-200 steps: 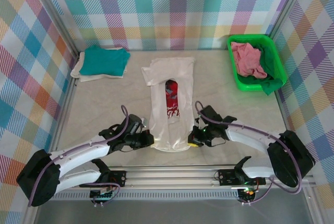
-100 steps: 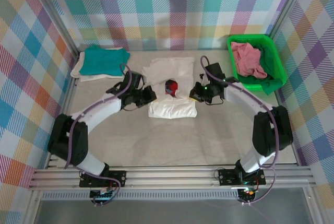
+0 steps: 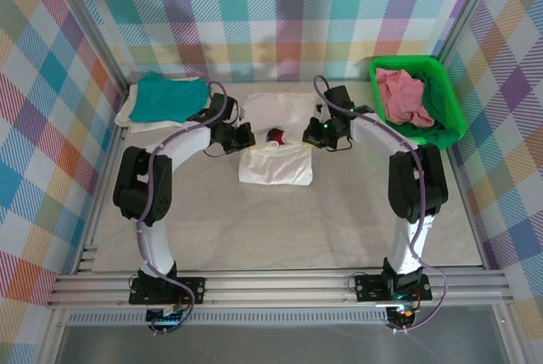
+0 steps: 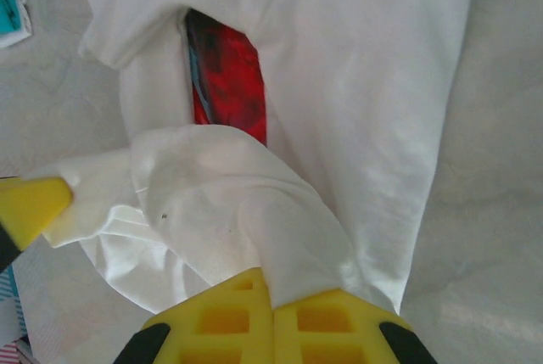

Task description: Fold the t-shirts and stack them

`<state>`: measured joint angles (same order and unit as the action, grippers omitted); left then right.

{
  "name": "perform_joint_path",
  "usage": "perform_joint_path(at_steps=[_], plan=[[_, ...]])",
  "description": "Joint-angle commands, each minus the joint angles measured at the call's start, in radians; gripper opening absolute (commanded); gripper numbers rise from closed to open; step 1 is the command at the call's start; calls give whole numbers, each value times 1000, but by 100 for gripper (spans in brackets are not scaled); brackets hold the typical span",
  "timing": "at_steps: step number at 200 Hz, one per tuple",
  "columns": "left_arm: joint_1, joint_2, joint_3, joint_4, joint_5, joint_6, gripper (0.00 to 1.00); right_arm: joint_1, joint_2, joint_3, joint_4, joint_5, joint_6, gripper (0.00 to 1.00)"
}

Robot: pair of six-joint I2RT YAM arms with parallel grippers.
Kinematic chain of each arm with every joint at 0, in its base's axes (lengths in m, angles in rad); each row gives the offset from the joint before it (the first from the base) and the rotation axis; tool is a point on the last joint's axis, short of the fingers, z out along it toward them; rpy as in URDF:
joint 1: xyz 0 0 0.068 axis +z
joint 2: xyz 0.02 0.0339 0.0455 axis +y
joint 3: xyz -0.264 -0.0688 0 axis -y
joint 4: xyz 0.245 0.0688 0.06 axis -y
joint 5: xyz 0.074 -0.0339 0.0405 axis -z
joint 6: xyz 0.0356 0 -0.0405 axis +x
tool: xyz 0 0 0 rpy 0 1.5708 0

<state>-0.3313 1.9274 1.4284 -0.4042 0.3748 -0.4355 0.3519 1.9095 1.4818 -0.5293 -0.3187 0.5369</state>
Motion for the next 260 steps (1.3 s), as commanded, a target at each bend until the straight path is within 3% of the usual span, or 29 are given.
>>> perform_joint_path(at_steps=[1,23,27,46,59,68,94,113,143,152,178,260], plan=[[28,38,100,-44,14,44,0,-14,38,84,-28,25,-31,0],[45,91,197,-63,-12,60,0,-29,100,170,-44,42,-46,0],[48,105,222,-68,-23,67,1,-32,114,188,-45,46,-52,5],[61,204,383,-128,-58,105,41,-51,204,316,-94,58,-68,41],[64,257,486,-194,-86,119,60,-66,248,403,-175,89,-61,45],[63,261,515,-220,-90,126,64,-68,237,404,-189,92,-63,46],[24,74,285,-124,-161,129,62,-29,51,212,-120,92,-104,48],[-25,-87,30,7,-186,115,51,10,-87,18,-52,52,-109,46],[-92,-194,-204,197,-170,110,28,69,-148,-144,66,-43,-68,29],[-90,-173,-203,226,-149,116,20,71,-110,-122,68,-56,-75,26],[-80,-21,-78,225,-112,160,13,72,6,-79,131,-45,-59,15],[-20,282,237,233,-116,251,13,71,81,-63,231,12,-20,10]])
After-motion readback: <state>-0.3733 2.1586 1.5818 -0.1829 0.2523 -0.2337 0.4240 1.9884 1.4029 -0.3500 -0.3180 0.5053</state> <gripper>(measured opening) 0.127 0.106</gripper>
